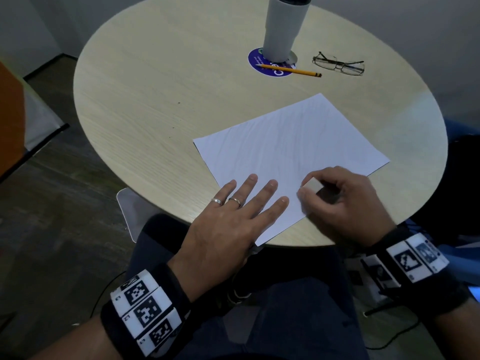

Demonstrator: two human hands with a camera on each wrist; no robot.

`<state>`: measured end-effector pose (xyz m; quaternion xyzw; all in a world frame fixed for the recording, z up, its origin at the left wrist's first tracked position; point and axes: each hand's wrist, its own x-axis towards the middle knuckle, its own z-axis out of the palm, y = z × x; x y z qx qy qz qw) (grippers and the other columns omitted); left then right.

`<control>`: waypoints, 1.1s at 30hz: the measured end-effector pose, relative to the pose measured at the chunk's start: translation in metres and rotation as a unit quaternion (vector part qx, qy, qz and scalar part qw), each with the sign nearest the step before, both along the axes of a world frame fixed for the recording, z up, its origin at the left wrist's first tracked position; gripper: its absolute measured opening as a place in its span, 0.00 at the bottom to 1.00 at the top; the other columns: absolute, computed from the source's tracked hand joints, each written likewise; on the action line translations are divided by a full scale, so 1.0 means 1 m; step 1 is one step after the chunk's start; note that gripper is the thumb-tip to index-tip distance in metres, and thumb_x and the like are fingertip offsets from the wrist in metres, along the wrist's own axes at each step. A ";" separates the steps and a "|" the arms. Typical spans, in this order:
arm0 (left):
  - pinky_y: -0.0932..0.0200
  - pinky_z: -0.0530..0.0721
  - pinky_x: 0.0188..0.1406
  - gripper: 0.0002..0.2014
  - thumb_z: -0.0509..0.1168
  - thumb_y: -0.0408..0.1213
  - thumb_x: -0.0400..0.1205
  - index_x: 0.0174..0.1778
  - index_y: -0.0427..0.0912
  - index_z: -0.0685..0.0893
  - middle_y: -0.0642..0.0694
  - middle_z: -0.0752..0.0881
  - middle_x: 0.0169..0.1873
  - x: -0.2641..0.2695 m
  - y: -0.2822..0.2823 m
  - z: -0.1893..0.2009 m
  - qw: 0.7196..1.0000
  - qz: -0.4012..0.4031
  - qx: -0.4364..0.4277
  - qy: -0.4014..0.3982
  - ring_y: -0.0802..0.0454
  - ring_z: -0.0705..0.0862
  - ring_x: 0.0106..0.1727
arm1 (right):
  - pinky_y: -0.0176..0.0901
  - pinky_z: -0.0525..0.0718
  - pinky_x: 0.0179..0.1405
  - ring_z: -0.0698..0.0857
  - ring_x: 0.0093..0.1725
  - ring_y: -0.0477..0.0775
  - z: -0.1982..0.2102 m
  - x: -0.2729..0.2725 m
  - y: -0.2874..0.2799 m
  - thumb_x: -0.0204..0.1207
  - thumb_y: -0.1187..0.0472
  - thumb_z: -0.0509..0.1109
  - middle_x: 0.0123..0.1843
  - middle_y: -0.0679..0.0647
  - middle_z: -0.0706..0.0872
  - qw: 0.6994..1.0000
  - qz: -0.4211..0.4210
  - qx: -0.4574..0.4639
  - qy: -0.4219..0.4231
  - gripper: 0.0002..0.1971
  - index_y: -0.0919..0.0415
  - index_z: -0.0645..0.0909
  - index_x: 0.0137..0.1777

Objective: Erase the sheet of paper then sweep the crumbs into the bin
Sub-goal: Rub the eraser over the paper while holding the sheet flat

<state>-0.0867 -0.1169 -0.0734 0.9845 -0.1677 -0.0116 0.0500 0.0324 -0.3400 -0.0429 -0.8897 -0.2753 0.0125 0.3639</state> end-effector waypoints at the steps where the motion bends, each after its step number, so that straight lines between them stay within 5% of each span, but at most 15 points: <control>1: 0.36 0.62 0.89 0.37 0.44 0.40 0.81 0.91 0.51 0.65 0.46 0.60 0.92 0.000 0.000 0.000 1.000 0.001 0.001 0.003 0.37 0.60 0.91 | 0.58 0.87 0.47 0.89 0.42 0.53 0.001 0.006 -0.004 0.78 0.61 0.80 0.37 0.44 0.91 1.000 -0.023 0.008 0.008 0.06 0.51 0.89 0.40; 6: 0.36 0.66 0.87 0.36 0.26 0.46 0.92 0.89 0.52 0.71 0.45 0.65 0.90 0.001 0.001 -0.005 1.000 0.007 -0.008 -0.009 0.37 0.64 0.90 | 0.45 0.87 0.45 0.90 0.42 0.49 0.001 -0.010 0.006 0.79 0.60 0.80 0.42 0.43 0.92 0.999 -0.017 0.027 0.006 0.03 0.51 0.91 0.46; 13: 0.36 0.69 0.86 0.36 0.27 0.50 0.94 0.87 0.52 0.74 0.44 0.69 0.88 0.001 -0.001 -0.007 0.999 0.015 -0.018 -0.032 0.37 0.69 0.88 | 0.45 0.87 0.40 0.90 0.39 0.52 0.000 -0.015 0.015 0.81 0.60 0.80 0.41 0.45 0.92 0.998 -0.008 0.042 0.039 0.03 0.51 0.90 0.47; 17: 0.35 0.70 0.85 0.29 0.38 0.41 0.94 0.88 0.52 0.72 0.45 0.68 0.88 0.001 -0.001 -0.015 0.997 0.018 -0.019 -0.068 0.37 0.68 0.88 | 0.56 0.87 0.48 0.89 0.43 0.53 -0.004 0.000 0.005 0.79 0.58 0.79 0.41 0.46 0.92 1.000 -0.027 0.010 0.009 0.03 0.51 0.90 0.44; 21: 0.35 0.70 0.85 0.31 0.35 0.39 0.93 0.87 0.51 0.74 0.44 0.69 0.88 0.001 -0.002 -0.018 0.994 0.017 -0.028 -0.108 0.36 0.69 0.88 | 0.51 0.86 0.48 0.88 0.44 0.49 -0.002 0.001 0.002 0.79 0.59 0.80 0.43 0.43 0.93 0.998 -0.047 0.031 -0.007 0.02 0.52 0.91 0.46; 24: 0.35 0.69 0.85 0.29 0.51 0.41 0.88 0.88 0.51 0.72 0.44 0.68 0.89 0.001 -0.002 -0.021 0.992 0.013 -0.021 -0.124 0.36 0.68 0.88 | 0.52 0.86 0.49 0.88 0.46 0.50 -0.006 -0.012 0.013 0.79 0.54 0.78 0.43 0.43 0.92 1.000 0.014 0.006 -0.018 0.02 0.50 0.91 0.47; 28: 0.35 0.68 0.86 0.34 0.67 0.37 0.83 0.88 0.52 0.71 0.45 0.67 0.89 0.001 -0.003 -0.023 0.990 0.021 -0.028 -0.133 0.37 0.67 0.88 | 0.63 0.89 0.50 0.91 0.45 0.57 -0.008 0.013 -0.003 0.79 0.60 0.80 0.42 0.48 0.93 0.998 -0.036 0.046 0.017 0.05 0.51 0.90 0.43; 33: 0.34 0.71 0.84 0.41 0.71 0.34 0.76 0.89 0.51 0.70 0.45 0.67 0.89 0.001 -0.002 -0.018 0.992 0.020 -0.026 -0.121 0.36 0.67 0.88 | 0.54 0.87 0.48 0.89 0.45 0.51 -0.007 -0.007 0.013 0.78 0.62 0.82 0.43 0.46 0.92 0.999 0.020 0.033 0.001 0.03 0.53 0.92 0.47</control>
